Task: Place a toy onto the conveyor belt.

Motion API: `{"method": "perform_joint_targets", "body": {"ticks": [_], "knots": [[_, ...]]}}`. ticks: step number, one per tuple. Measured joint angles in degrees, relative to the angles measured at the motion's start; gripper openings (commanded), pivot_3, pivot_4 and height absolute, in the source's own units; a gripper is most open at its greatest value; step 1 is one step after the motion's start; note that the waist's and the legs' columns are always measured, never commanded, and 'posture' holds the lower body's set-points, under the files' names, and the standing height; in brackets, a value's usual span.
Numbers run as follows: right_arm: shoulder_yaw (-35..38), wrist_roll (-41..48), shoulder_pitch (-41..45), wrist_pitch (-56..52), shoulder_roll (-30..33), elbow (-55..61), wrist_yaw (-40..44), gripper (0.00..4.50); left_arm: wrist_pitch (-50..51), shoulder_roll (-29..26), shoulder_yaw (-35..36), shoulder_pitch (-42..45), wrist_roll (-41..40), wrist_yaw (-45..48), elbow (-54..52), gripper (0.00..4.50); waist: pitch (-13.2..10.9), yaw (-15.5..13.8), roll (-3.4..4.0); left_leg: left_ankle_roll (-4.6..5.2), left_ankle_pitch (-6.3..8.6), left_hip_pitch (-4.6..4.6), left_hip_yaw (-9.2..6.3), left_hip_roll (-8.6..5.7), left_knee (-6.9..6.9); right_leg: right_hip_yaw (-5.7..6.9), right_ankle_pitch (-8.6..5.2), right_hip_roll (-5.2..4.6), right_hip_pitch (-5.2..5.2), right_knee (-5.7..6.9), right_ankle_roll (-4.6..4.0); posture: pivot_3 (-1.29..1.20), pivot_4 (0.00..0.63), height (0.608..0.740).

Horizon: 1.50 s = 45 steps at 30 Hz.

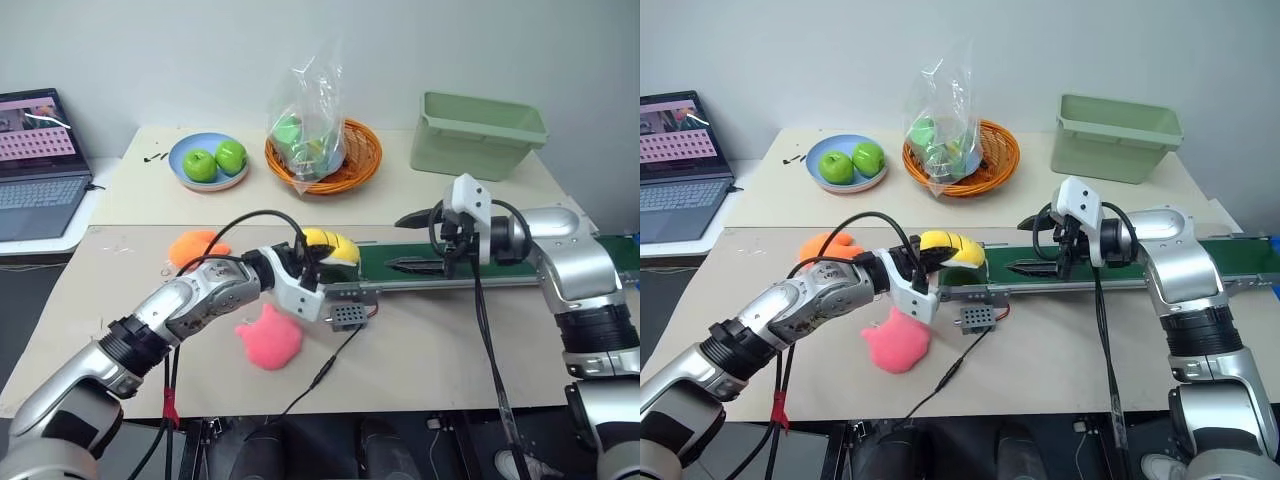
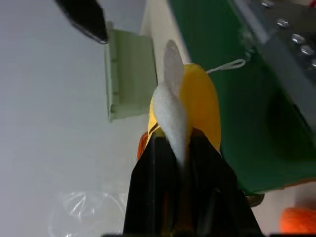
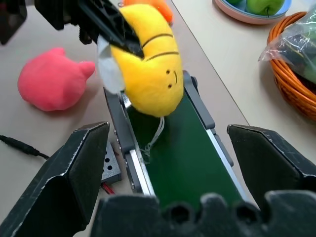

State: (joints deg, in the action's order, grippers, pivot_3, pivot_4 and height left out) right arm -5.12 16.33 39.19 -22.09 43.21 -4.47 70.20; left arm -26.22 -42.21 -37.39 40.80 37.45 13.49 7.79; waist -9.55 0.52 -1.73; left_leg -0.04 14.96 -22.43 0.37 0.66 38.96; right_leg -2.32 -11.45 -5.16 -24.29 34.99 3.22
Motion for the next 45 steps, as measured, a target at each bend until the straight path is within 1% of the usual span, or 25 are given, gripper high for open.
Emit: {"method": "perform_joint_targets", "body": {"ticks": [4,8,10,11,18,19,20,21,22,23,25,26,29,33,34,35,39,40,41,44,45], "knots": [[1.75,0.78,-1.47,-1.18,0.71,1.91,-0.86,4.50,-4.04,3.69,0.09,1.26,3.03,-1.55,7.48,0.22,0.00,-0.15,0.00,0.03,0.01,-0.04,-0.01,0.01,0.02,0.04,0.01,-0.01,0.00,0.05,0.02,0.00,0.150,0.740],[2.23,0.83,-2.80,-1.98,0.95,2.89,-1.92,4.50,-6.46,6.48,0.58,2.35,3.42,-2.38,12.90,0.22,0.00,-0.20,0.00,0.03,0.02,-0.07,0.00,0.01,0.04,0.04,0.03,-0.01,-0.01,0.06,0.05,0.00,0.150,0.740],[2.49,0.83,-3.26,-2.14,1.03,3.40,-2.22,4.50,-7.44,7.28,1.02,2.81,3.37,-2.36,14.47,0.83,0.00,-0.08,0.00,0.03,0.01,-0.05,-0.01,0.02,0.04,0.04,0.03,0.00,0.00,0.06,0.05,0.00,0.150,0.740],[2.59,0.84,-3.48,-2.16,1.05,3.56,-2.31,4.50,-7.71,7.49,1.20,2.91,3.36,-2.34,14.98,0.97,0.00,-0.04,0.00,0.03,0.01,-0.04,-0.01,0.02,0.04,0.04,0.03,0.00,-0.01,0.06,0.05,0.00,0.150,0.740],[3.41,0.86,-3.64,-2.49,1.16,4.31,-2.84,4.50,-9.28,9.15,2.43,3.88,2.99,-1.07,19.69,3.50,0.00,0.09,0.00,0.04,0.01,-0.04,-0.01,0.01,0.05,0.04,0.03,0.00,0.00,0.08,0.06,0.00,0.150,0.740],[3.42,0.86,-3.64,-2.65,1.16,4.38,-2.84,4.50,-9.67,9.24,2.94,3.94,2.48,-0.56,19.91,3.78,0.00,0.10,0.00,0.04,0.01,-0.04,-0.01,0.02,0.05,0.04,0.03,0.00,0.00,0.11,0.06,0.00,0.150,0.740],[3.43,0.86,-3.64,-2.86,1.16,4.41,-2.83,4.50,-9.69,9.58,3.88,3.93,0.65,0.90,20.06,4.20,0.00,0.09,0.00,0.04,0.02,-0.05,-0.01,0.02,0.05,0.04,0.03,-0.01,0.01,0.12,0.06,0.00,0.150,0.740],[3.43,0.87,-3.64,-2.98,1.16,4.42,-2.80,4.50,-9.47,9.90,4.82,3.84,-1.08,2.46,20.07,4.45,0.00,0.10,0.00,0.04,0.01,-0.05,-0.01,0.02,0.05,0.04,0.03,-0.01,0.00,0.12,0.06,0.00,0.150,0.740],[3.43,0.87,-3.64,-3.00,1.16,4.43,-2.78,4.50,-9.33,9.98,5.03,3.80,-1.66,2.92,20.06,4.45,0.00,0.10,0.00,0.04,0.01,-0.05,-0.01,0.02,0.05,0.04,0.03,-0.01,0.00,0.12,0.06,0.00,0.150,0.740],[3.43,0.89,-3.62,-3.21,1.19,4.49,-2.65,4.50,-7.64,10.67,6.91,2.96,-6.64,6.91,19.64,4.45,0.01,0.14,0.01,0.04,0.02,-0.05,-0.01,0.02,0.05,0.04,0.03,0.00,0.00,0.12,0.06,0.00,0.150,0.740],[3.42,0.98,-3.62,-3.40,1.61,4.54,-2.14,4.50,-4.71,11.87,9.22,0.63,-12.86,11.58,18.09,4.45,0.01,0.17,0.02,0.04,0.02,-0.06,-0.01,0.03,0.05,0.03,0.03,0.00,-0.01,0.17,0.07,0.00,0.150,0.740],[3.43,1.02,-3.62,-3.47,2.01,4.57,-1.62,4.50,-0.90,13.11,11.30,-1.26,-17.68,15.09,16.39,4.45,0.01,0.17,0.02,0.05,0.02,-0.07,-0.01,0.05,0.07,0.05,0.03,0.00,-0.01,0.18,0.07,0.00,0.150,0.740],[3.40,1.30,-3.58,-3.51,2.23,4.64,-1.10,4.50,6.60,13.51,14.08,-3.44,-23.98,20.73,12.51,4.45,0.01,0.22,0.02,0.05,0.02,-0.06,-0.02,0.05,0.10,0.05,0.03,0.01,0.00,0.18,0.07,0.00,0.150,0.740],[3.14,1.30,-3.25,-3.50,3.42,4.32,0.54,4.50,28.80,13.72,20.94,-10.93,-38.70,29.33,-0.57,4.45,0.01,0.50,0.02,0.05,0.02,-0.06,-0.04,0.09,0.12,0.04,0.03,0.04,-0.01,0.23,0.07,0.00,0.150,0.740],[3.14,1.24,-3.25,-3.50,3.59,4.21,0.62,4.50,30.24,13.71,21.36,-11.39,-39.63,29.78,-1.42,4.45,0.01,0.46,0.02,0.05,0.02,-0.06,-0.05,0.09,0.12,0.04,0.03,0.03,-0.01,0.24,0.07,0.00,0.150,0.740],[2.79,0.90,-2.83,-3.45,3.77,3.84,0.75,4.50,35.07,13.34,22.99,-12.91,-42.86,31.04,-4.58,4.45,0.01,0.37,0.02,0.05,0.02,-0.06,-0.05,0.09,0.16,0.05,0.03,0.04,-0.02,0.15,0.07,0.00,0.150,0.740],[2.55,0.48,-1.93,-3.28,4.56,3.62,0.78,4.50,47.50,11.04,28.61,-17.39,-53.06,33.71,-16.34,4.45,0.00,0.37,0.02,0.05,0.02,-0.01,-0.06,0.11,0.15,0.04,0.02,0.04,0.01,0.12,0.08,0.00,0.150,0.740],[2.58,0.58,-1.92,-3.30,4.59,3.74,0.73,4.50,50.36,10.17,30.40,-18.46,-55.75,34.10,-19.12,4.45,0.00,0.39,0.02,0.05,0.02,-0.01,-0.07,0.14,0.15,0.04,0.02,0.06,0.01,0.13,0.08,0.00,0.150,0.740],[2.88,1.15,-2.00,-3.57,4.39,4.21,0.57,4.50,54.62,8.91,33.62,-19.67,-59.38,34.15,-22.44,4.45,0.00,0.45,0.02,0.05,0.03,0.00,-0.07,0.13,0.15,0.02,0.02,0.05,-0.01,0.12,0.08,0.00,0.150,0.740],[3.88,4.33,-2.15,-4.83,2.75,6.01,0.30,4.50,60.76,7.03,40.38,-21.47,-64.84,32.66,-26.93,4.45,0.00,0.53,0.03,0.05,0.03,0.07,-0.09,0.14,0.15,0.01,0.02,0.06,0.03,0.11,0.08,0.00,0.150,0.740],[4.03,5.18,-2.18,-5.06,2.33,6.43,0.26,4.50,61.81,6.85,41.57,-21.79,-65.83,32.25,-27.92,4.45,0.00,0.50,0.03,0.05,0.03,0.09,-0.12,0.13,0.15,0.00,0.02,0.06,0.04,0.11,0.08,0.00,0.150,0.740]]}}
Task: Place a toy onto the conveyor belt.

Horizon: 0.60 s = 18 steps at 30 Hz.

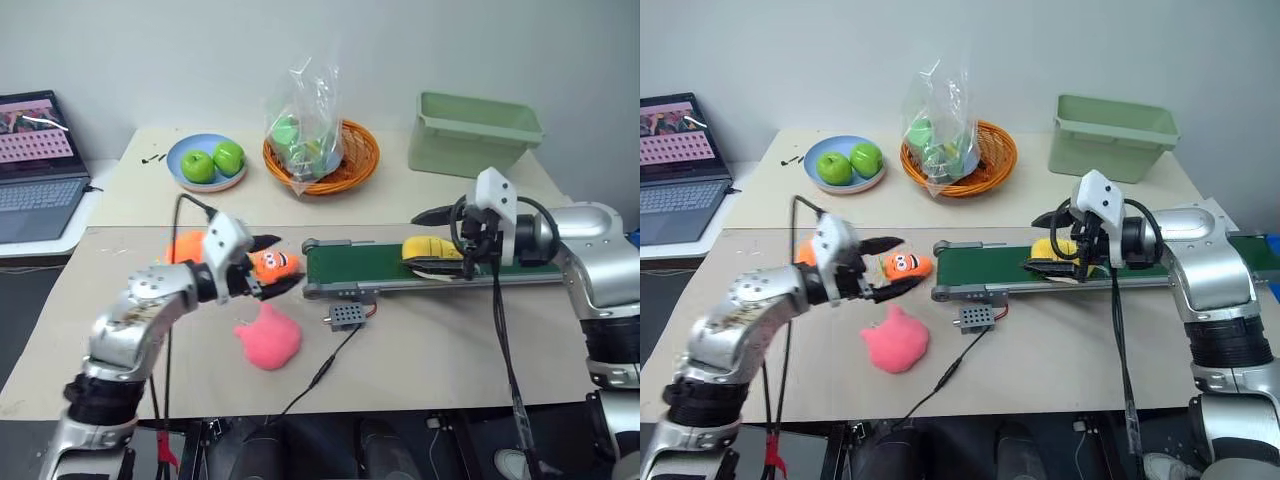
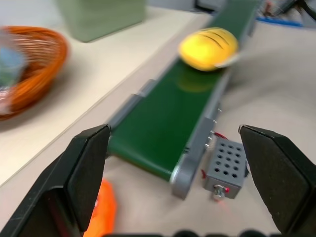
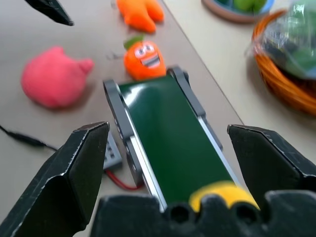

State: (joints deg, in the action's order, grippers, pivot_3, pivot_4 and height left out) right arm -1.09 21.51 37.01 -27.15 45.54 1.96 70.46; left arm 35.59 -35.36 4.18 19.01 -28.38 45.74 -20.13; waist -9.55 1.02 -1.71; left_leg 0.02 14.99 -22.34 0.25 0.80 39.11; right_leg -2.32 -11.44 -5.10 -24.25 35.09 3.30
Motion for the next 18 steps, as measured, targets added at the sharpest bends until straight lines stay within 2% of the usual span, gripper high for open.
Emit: {"method": "perform_joint_targets", "body": {"ticks": [3,8,18], "knots": [[0.24,2.48,0.04,-1.01,-1.42,1.20,-0.38,4.50,2.54,0.15,2.42,-1.03,-2.54,-2.37,-3.67,4.45,0.00,-0.31,0.00,0.00,0.00,0.01,0.02,-0.04,0.01,0.01,0.00,-0.04,0.04,-0.01,0.00,0.00,0.150,0.740],[0.30,4.62,0.58,-2.53,-2.78,3.01,-1.28,4.50,4.81,1.02,2.28,-2.10,-3.63,-5.79,-8.41,4.45,0.00,-0.39,0.00,-0.01,0.00,-0.02,0.03,-0.05,0.02,0.03,0.00,-0.03,0.03,-0.01,-0.01,0.00,0.150,0.740],[0.29,4.61,0.78,-2.69,-2.80,2.97,-1.64,4.50,6.99,0.94,1.97,0.95,-5.82,-6.66,-8.09,4.45,0.00,-0.31,0.00,-0.01,0.00,-0.01,0.06,-0.05,0.02,0.01,0.00,-0.02,0.03,-0.02,-0.01,0.00,0.150,0.740]]}}
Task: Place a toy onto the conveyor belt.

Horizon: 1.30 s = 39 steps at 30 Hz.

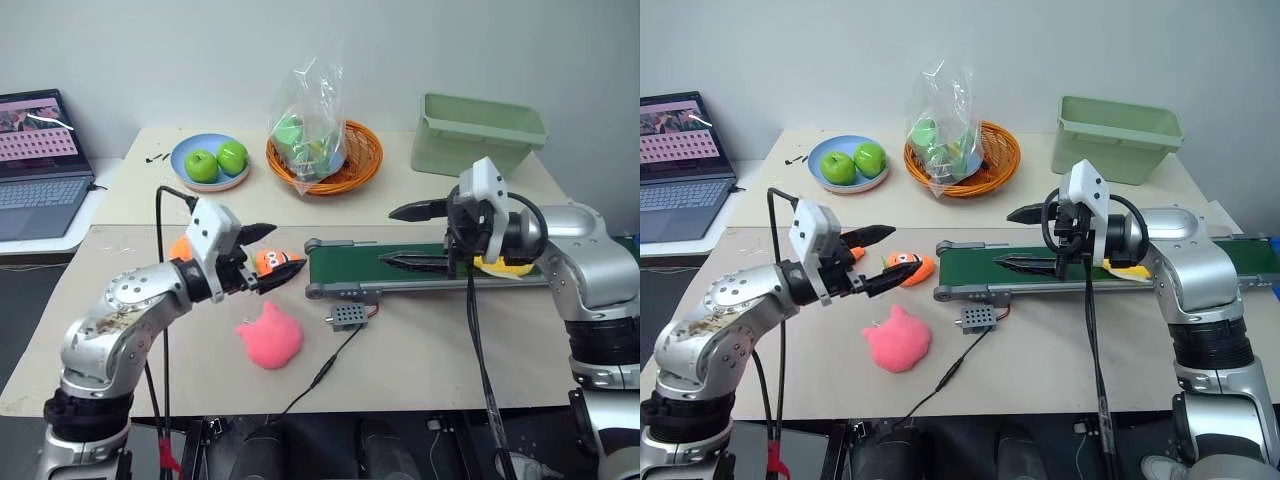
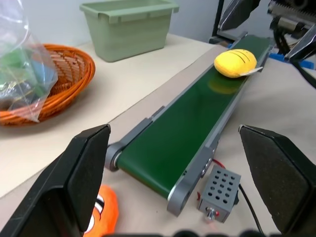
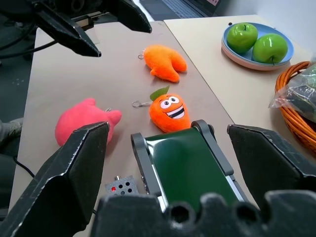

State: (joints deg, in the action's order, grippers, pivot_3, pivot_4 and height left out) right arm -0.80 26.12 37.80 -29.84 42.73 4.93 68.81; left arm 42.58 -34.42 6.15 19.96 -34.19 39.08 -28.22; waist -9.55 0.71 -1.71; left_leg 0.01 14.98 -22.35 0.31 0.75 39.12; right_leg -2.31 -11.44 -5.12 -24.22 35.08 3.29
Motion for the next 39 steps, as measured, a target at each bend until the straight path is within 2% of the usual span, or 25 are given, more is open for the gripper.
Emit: {"method": "perform_joint_targets", "body": {"ticks": [18,39], "knots": [[0.71,-0.05,0.09,0.54,3.03,-0.59,1.50,4.50,2.00,-0.07,-2.68,3.89,-1.95,0.45,2.16,4.45,0.00,0.03,0.00,0.00,0.00,0.00,0.01,0.00,0.00,0.00,0.00,0.00,0.00,-0.02,0.00,0.00,0.150,0.740],[1.11,-0.25,0.93,2.10,2.10,-3.28,0.95,4.50,3.66,-1.70,-2.55,4.35,-2.59,0.45,3.19,4.45,0.00,0.10,0.00,0.00,0.00,-0.01,0.01,0.00,0.00,-0.02,0.00,0.00,-0.01,-0.01,0.00,0.00,0.150,0.740]]}}
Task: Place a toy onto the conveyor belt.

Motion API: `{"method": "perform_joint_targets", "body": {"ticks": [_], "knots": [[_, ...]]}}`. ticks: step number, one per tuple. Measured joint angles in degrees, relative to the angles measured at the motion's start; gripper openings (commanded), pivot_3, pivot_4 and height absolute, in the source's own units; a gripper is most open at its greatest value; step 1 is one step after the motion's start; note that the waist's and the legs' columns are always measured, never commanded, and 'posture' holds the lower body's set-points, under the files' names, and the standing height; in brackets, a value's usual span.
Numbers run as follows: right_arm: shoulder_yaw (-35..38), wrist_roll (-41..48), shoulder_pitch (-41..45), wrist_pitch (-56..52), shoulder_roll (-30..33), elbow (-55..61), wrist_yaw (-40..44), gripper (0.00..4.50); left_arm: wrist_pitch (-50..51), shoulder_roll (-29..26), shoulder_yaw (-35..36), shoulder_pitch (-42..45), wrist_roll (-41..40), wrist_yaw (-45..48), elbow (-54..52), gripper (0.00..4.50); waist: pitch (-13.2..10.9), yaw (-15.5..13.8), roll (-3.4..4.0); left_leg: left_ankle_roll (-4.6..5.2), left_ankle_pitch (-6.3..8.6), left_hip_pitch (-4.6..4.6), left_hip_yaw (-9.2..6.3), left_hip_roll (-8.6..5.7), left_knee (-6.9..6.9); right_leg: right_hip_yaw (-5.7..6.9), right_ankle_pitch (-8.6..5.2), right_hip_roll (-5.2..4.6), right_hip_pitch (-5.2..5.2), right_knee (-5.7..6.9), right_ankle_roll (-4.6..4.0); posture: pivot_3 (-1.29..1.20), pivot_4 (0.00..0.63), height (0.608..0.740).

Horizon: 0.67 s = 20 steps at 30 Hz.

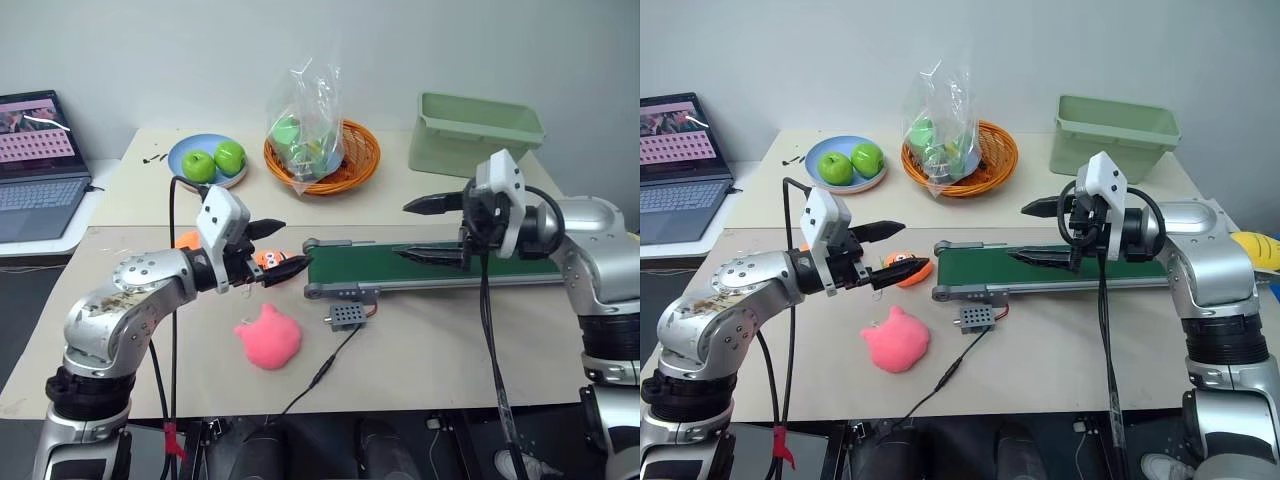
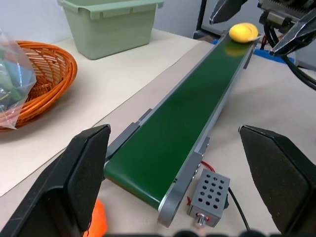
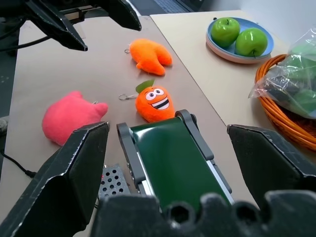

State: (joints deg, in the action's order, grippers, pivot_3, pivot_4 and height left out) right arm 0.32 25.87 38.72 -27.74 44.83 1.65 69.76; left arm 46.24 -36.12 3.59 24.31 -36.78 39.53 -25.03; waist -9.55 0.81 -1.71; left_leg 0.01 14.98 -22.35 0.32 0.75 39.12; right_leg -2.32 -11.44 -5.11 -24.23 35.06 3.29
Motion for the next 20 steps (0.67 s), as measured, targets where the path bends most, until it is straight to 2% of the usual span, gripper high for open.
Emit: {"method": "perform_joint_targets", "body": {"ticks": [11,20], "knots": [[-0.28,-0.41,0.49,0.16,-0.59,-0.91,0.18,4.50,0.37,-2.89,2.33,-3.32,-3.34,1.76,-0.87,4.45,0.00,-0.01,0.00,0.00,0.00,0.00,0.00,0.01,0.00,0.00,0.00,0.00,0.00,0.00,0.00,0.00,0.150,0.740],[-0.74,-0.86,0.75,1.10,-0.93,-1.21,0.20,4.50,0.34,-3.03,3.04,-3.63,-4.06,1.41,-0.91,4.45,0.00,-0.02,0.00,0.00,0.00,0.00,0.00,0.01,0.00,0.00,0.00,0.00,0.00,0.00,0.00,0.00,0.150,0.740]]}}
